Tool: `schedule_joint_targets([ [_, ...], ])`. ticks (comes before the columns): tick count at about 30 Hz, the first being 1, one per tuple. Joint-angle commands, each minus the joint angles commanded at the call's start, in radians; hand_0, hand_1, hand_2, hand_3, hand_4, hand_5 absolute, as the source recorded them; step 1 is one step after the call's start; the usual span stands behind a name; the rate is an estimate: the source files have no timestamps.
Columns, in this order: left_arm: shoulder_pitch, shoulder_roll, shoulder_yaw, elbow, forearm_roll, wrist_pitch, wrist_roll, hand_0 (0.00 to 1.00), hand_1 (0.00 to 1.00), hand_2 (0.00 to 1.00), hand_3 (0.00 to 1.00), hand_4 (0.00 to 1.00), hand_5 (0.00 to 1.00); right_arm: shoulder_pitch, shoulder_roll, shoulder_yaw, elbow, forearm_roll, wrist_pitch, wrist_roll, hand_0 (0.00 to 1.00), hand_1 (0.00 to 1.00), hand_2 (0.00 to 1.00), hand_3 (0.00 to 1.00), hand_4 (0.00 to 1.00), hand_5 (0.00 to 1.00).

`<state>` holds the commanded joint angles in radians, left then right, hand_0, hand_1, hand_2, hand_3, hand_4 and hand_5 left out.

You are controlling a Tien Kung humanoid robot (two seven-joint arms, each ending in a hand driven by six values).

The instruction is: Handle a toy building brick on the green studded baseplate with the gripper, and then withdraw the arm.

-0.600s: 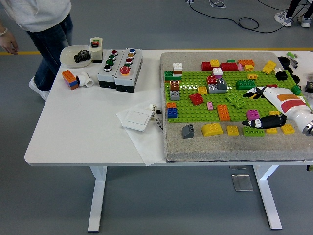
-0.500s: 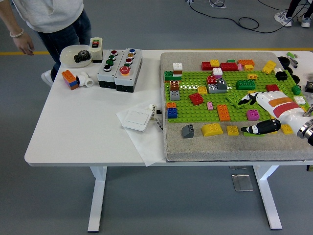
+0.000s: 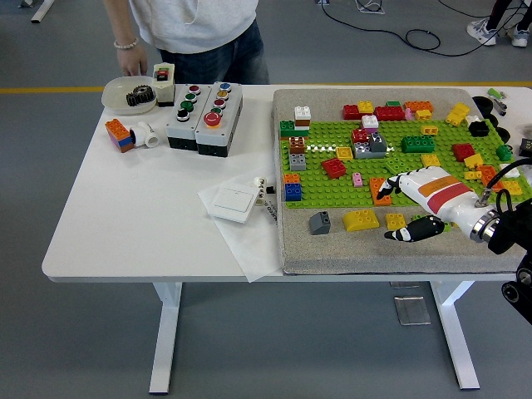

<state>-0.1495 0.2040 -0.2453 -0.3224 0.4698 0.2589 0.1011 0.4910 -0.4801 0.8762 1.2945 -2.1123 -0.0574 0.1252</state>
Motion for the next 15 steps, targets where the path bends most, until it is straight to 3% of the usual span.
schedule_joint_targets([
  [15,-0.002,0.002,0.002,0.000,-0.005,0.001,0.000,0.780,0.791,0.784,0.623,0.650,0.651,0.072,0.101,-0.102,-0.062,0.027,0.007,-0.044,0.581,0.596,0.636,0.624,0.961,0.257],
])
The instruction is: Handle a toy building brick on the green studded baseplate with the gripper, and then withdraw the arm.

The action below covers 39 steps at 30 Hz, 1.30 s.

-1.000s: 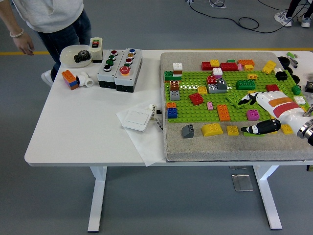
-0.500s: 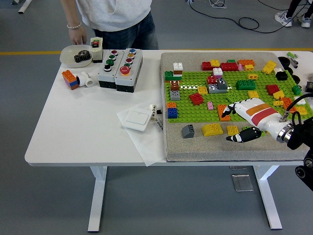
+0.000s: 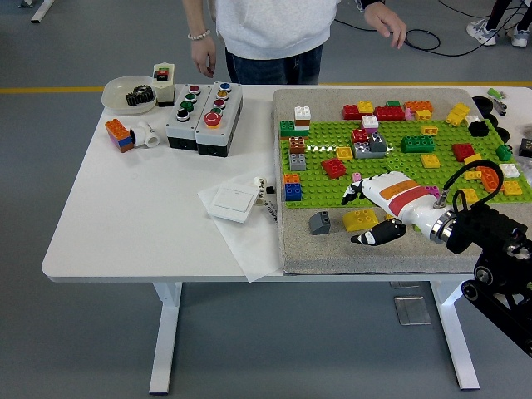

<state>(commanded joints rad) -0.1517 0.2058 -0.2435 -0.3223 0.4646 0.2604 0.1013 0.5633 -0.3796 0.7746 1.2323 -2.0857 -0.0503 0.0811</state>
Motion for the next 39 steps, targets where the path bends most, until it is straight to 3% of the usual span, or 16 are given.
schedule_joint_targets([
  [21,-0.004,0.003,0.000,-0.001,-0.001,0.000,0.001,0.781,0.794,0.784,0.623,0.649,0.651,0.045,0.088,-0.044,-0.150,0.024,-0.033,-0.030,0.549,0.572,0.611,0.589,0.915,0.245],
  [39,-0.004,0.007,-0.007,-0.004,0.016,-0.003,0.006,0.781,0.795,0.784,0.623,0.649,0.651,0.046,0.108,-0.033,-0.234,0.015,-0.068,-0.029,0.509,0.538,0.578,0.545,0.852,0.226],
])
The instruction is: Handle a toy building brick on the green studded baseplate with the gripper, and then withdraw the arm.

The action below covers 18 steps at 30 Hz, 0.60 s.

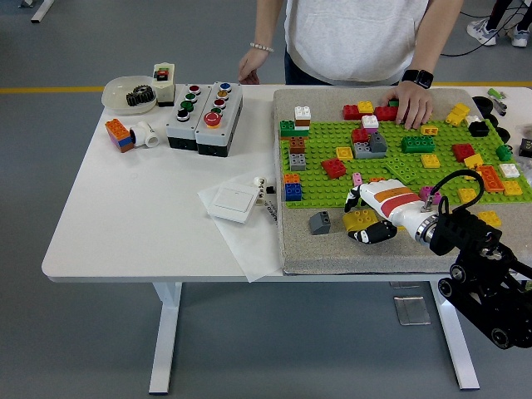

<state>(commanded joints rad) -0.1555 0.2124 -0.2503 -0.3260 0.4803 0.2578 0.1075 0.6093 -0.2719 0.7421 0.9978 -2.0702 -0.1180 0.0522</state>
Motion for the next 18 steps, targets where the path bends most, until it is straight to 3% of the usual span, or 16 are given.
schedule_joint_targets([
  [14,0.004,0.000,-0.005,-0.001,0.012,-0.002,0.004,0.782,0.798,0.784,0.623,0.649,0.651,-0.005,0.002,0.004,-0.016,0.003,-0.005,0.005,0.494,0.529,0.569,0.539,0.831,0.222],
  [15,0.004,0.000,-0.007,-0.001,0.013,-0.003,0.005,0.782,0.798,0.784,0.622,0.649,0.652,-0.006,0.001,0.004,-0.017,0.002,-0.009,0.007,0.468,0.504,0.555,0.516,0.777,0.241],
  [18,0.005,0.000,-0.007,-0.001,0.014,-0.003,0.005,0.782,0.798,0.784,0.622,0.649,0.652,-0.007,0.000,0.005,-0.018,0.003,-0.014,0.009,0.468,0.504,0.555,0.516,0.777,0.241],
])
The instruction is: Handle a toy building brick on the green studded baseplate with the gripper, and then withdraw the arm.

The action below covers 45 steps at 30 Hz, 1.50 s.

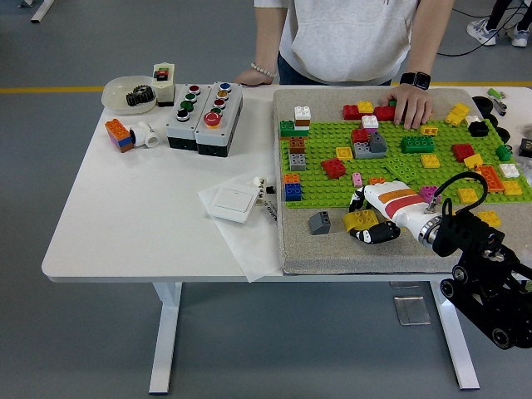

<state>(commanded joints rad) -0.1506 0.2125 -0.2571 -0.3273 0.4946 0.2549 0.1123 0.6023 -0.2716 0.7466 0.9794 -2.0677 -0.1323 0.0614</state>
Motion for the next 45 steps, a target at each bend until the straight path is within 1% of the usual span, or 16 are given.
schedule_joint_targets([
  [3,-0.001,0.000,0.000,0.000,0.000,0.000,0.000,0.781,0.799,0.785,0.621,0.649,0.651,0.001,-0.001,0.002,-0.001,0.002,-0.008,0.002,0.468,0.504,0.555,0.516,0.777,0.241],
  [4,-0.001,0.000,0.000,0.000,0.000,0.000,0.000,0.781,0.799,0.785,0.621,0.649,0.651,0.001,-0.001,0.003,-0.001,0.004,-0.011,0.002,0.443,0.482,0.536,0.508,0.758,0.245],
  [9,-0.002,0.000,0.000,0.001,0.000,0.000,-0.001,0.781,0.799,0.785,0.621,0.649,0.651,0.003,-0.002,0.007,0.000,0.007,-0.020,0.003,0.443,0.482,0.536,0.508,0.758,0.245],
  [10,-0.003,0.000,0.001,0.001,-0.002,0.001,-0.001,0.781,0.798,0.784,0.623,0.649,0.651,0.004,-0.003,0.009,0.000,0.010,-0.022,0.002,0.423,0.472,0.527,0.502,0.757,0.260],
  [21,-0.006,0.001,0.006,0.002,-0.011,0.003,-0.004,0.781,0.798,0.784,0.622,0.649,0.651,0.008,-0.015,0.034,0.024,0.011,-0.040,-0.009,0.422,0.470,0.525,0.500,0.757,0.261],
  [22,-0.006,0.001,0.006,0.002,-0.011,0.003,-0.005,0.781,0.798,0.783,0.621,0.647,0.649,0.008,-0.016,0.037,0.027,0.010,-0.042,-0.010,0.422,0.471,0.526,0.501,0.743,0.275],
  [25,-0.007,0.001,0.006,0.002,-0.012,0.003,-0.005,0.781,0.798,0.783,0.621,0.647,0.649,0.014,-0.017,0.048,0.036,0.005,-0.052,-0.015,0.422,0.471,0.526,0.501,0.743,0.275],
  [31,-0.009,0.001,0.006,0.002,-0.012,0.003,-0.004,0.782,0.798,0.783,0.620,0.649,0.652,0.031,-0.020,0.056,0.039,-0.004,-0.056,-0.018,0.424,0.471,0.526,0.500,0.736,0.282],
  [33,-0.009,0.001,0.007,0.002,-0.013,0.004,-0.005,0.782,0.798,0.783,0.620,0.649,0.652,0.042,-0.020,0.054,0.029,-0.007,-0.061,-0.016,0.424,0.471,0.526,0.500,0.736,0.282],
  [37,-0.012,0.002,0.008,0.001,-0.014,0.004,-0.005,0.782,0.798,0.783,0.621,0.648,0.650,0.078,-0.018,0.034,-0.024,-0.005,-0.071,-0.006,0.423,0.471,0.526,0.500,0.734,0.287],
  [40,-0.015,0.002,0.009,0.001,-0.017,0.004,-0.006,0.783,0.799,0.784,0.620,0.649,0.652,0.111,-0.020,0.001,-0.072,0.027,-0.066,0.021,0.421,0.473,0.527,0.503,0.732,0.289],
  [42,-0.016,0.002,0.011,0.001,-0.020,0.005,-0.007,0.783,0.799,0.784,0.620,0.649,0.652,0.129,-0.021,-0.019,-0.097,0.035,-0.061,0.026,0.421,0.473,0.527,0.503,0.732,0.289],
  [45,-0.016,0.002,0.011,0.001,-0.021,0.005,-0.007,0.783,0.799,0.784,0.620,0.649,0.652,0.143,-0.019,-0.034,-0.115,0.036,-0.058,0.027,0.421,0.473,0.527,0.503,0.732,0.289],
])
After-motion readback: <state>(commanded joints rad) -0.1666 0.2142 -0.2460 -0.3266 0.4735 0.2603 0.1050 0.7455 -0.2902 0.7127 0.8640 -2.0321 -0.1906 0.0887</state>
